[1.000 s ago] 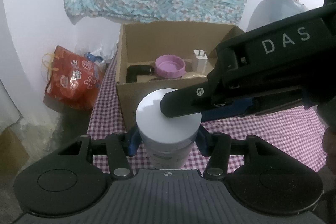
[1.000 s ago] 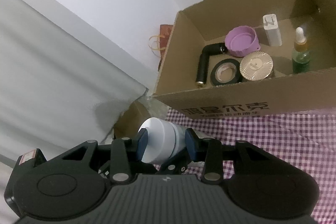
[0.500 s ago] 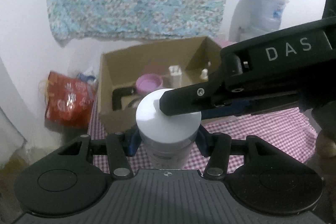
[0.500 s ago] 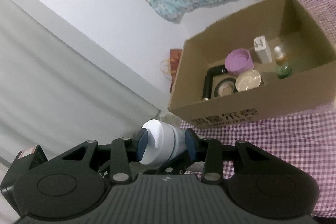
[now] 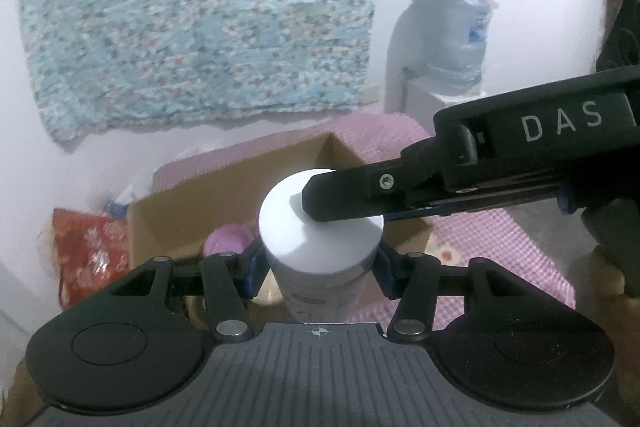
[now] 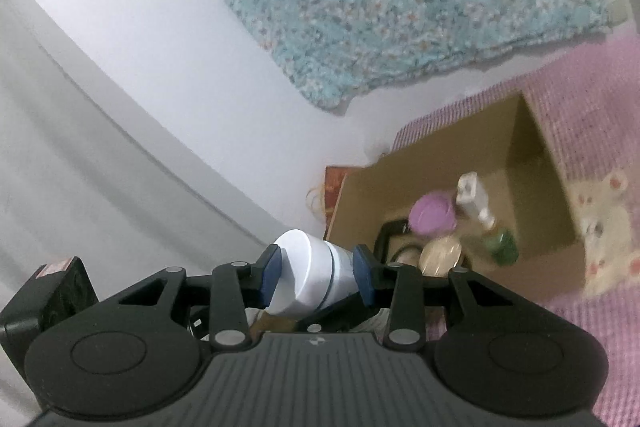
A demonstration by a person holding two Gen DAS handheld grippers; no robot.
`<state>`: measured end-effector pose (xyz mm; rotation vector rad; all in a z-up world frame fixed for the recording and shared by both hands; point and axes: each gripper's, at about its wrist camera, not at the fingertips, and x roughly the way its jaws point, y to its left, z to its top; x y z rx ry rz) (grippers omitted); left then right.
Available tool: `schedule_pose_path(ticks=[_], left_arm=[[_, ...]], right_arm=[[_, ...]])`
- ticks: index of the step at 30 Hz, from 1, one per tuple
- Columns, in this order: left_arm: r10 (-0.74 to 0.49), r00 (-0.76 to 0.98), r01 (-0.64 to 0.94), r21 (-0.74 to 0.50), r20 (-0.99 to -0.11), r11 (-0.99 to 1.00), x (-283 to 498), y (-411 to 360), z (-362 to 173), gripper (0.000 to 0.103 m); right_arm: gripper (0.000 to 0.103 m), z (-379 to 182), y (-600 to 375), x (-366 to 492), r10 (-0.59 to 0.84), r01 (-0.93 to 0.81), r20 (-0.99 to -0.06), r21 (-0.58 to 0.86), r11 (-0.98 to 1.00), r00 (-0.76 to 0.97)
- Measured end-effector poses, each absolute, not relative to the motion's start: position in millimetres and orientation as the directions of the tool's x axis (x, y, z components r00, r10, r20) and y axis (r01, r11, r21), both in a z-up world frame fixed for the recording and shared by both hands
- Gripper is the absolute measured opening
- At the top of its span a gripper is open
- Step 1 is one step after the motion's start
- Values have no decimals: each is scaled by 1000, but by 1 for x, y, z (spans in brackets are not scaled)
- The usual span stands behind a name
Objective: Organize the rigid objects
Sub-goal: 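Carry the white supplement bottle into the box and release it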
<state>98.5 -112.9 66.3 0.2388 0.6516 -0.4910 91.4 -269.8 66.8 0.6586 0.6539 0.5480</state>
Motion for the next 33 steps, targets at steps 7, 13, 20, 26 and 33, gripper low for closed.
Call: schedule_pose_path(ticks=[7,13,20,26,33], left_arm=[[-391,613,546,10,-686,838,170,-144,63,53],[-372,541,529,-38,-754,847,234,-167,39,53],[-322,486,510,-36,-812,860,275,-181,3,53],[-301,465,502,-32,-833,864,287,-186,-18,53],[-297,459,486,-43,-837,873,294,-187,-28,58]], right_arm=[[42,62,-305,159,616,-223,-407,684,695,674],[42,35,-329,224,599,-182,-459,674,716,656],[42,-10,-339,275,586,-144,-528,655,741,615],[42,-26,-336,291,560,-152,-570,607,780,601],[43,-30,-335,296,547,-158,-586,583,797,598]])
